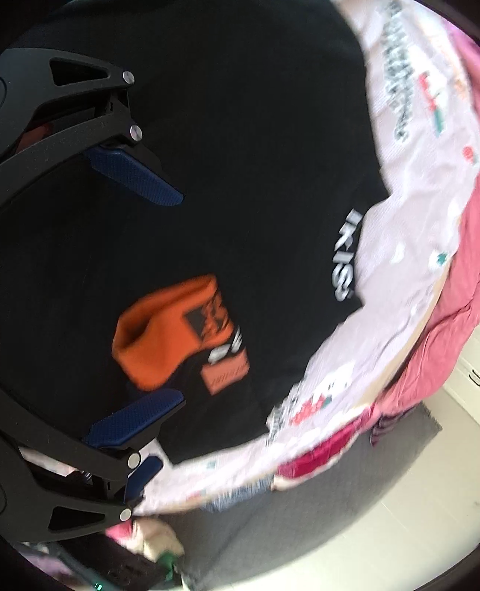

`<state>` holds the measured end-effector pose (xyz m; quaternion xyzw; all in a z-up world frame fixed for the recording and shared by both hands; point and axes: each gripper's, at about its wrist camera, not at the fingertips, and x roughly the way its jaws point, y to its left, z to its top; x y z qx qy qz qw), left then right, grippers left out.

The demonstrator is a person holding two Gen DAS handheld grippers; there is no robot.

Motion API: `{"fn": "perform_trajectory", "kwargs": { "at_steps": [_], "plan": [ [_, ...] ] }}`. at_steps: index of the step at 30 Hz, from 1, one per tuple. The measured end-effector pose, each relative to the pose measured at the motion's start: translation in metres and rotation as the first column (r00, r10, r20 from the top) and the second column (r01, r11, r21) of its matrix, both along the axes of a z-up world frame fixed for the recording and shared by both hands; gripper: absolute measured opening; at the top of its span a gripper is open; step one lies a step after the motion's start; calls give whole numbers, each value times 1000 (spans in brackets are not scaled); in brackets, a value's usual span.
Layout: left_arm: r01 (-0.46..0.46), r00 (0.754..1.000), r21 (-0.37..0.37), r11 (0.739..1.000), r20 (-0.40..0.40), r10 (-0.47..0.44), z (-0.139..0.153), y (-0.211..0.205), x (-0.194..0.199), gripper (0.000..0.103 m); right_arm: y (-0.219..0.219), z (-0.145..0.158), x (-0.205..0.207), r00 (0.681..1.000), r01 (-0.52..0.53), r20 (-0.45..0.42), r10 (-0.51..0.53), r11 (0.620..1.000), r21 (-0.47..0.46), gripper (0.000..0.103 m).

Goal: Fold small clothes
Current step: 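Lower the cuff onto the shirt body and open the right tool, then grasp the folded orange cuff with the left tool and adjust it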

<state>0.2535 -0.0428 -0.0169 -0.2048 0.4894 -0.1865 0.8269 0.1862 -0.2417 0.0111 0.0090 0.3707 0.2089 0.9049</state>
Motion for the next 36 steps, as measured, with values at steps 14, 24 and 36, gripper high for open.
{"fn": "perform_trajectory", "kwargs": {
  "at_steps": [14,24,36],
  "plan": [
    [19,999,-72,997,-25,-21,-27,-45,-2,16,-36,-6,-10,994,102,-33,-100,991,92,63],
    [-20,969,9,1000,245,17,34,-27,-24,7,-43,-8,-17,990,132,-56,-127,985,107,63],
    [-198,927,42,979,332,173,67,56,-36,5,-35,-11,-11,988,134,-85,-125,985,112,63]
  ]
}}
